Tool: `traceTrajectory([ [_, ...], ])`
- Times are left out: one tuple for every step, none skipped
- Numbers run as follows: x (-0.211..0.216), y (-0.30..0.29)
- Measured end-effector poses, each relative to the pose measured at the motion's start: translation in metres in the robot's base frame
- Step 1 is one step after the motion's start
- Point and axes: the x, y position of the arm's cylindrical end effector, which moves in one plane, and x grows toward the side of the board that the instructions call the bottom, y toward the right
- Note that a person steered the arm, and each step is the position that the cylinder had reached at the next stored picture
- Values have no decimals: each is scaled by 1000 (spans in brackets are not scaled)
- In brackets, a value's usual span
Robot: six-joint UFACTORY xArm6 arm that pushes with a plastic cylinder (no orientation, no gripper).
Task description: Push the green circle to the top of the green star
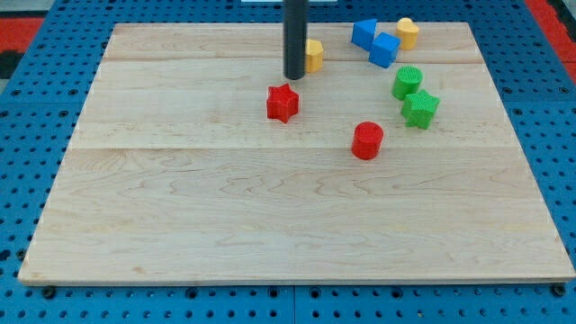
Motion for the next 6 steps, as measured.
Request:
traceTrajectory([
  [-32, 26],
  [-38, 101],
  [-19, 78],
  [-1, 117],
  [7, 160],
  [12, 176],
])
